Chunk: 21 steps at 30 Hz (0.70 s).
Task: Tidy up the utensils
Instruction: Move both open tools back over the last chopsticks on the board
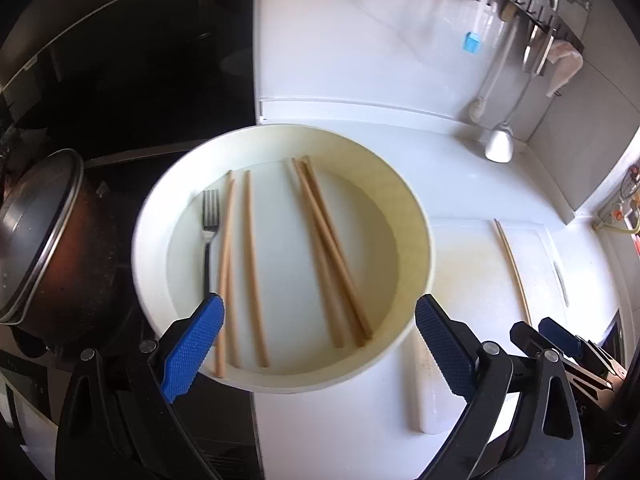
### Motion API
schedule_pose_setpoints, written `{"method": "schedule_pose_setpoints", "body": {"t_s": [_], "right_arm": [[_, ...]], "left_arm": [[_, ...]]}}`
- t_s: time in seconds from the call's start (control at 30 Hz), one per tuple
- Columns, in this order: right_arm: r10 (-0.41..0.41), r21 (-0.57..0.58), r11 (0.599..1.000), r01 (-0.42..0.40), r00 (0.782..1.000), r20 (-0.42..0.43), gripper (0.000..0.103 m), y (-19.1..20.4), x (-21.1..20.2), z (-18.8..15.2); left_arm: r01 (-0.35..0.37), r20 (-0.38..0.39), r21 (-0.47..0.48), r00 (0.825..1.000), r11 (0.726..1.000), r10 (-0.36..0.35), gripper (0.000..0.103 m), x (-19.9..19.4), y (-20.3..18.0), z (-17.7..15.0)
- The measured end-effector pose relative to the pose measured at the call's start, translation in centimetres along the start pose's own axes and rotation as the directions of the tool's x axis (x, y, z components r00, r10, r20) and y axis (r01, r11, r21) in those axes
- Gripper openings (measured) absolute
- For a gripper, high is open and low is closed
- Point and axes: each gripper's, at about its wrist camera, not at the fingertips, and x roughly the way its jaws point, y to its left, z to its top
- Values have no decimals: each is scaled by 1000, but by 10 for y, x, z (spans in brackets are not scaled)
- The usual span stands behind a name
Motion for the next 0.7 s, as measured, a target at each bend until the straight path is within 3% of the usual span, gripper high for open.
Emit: {"method": "schedule_pose_setpoints", "body": {"t_s": [0.17, 0.3, 0.5, 0.7], "right_arm": [[-69, 65, 996, 68, 997, 16, 60, -66, -14, -8], [-85, 65, 994, 84, 996, 16, 60, -113, -20, -11], [-5, -11, 1000, 4, 1000, -5, 60, -169, -20, -8], [64, -104, 992, -65, 998, -16, 60, -187, -6, 11]], "left_arm": [[42, 14, 55, 999, 998, -43, 96, 0, -50, -12], [46, 13, 37, 999, 998, -47, 96, 4, -88, -23], [-36, -2, -27, 999, 999, 36, 96, 17, -145, -45], [-115, -29, -80, 993, 990, 112, 96, 23, -186, -65]]}}
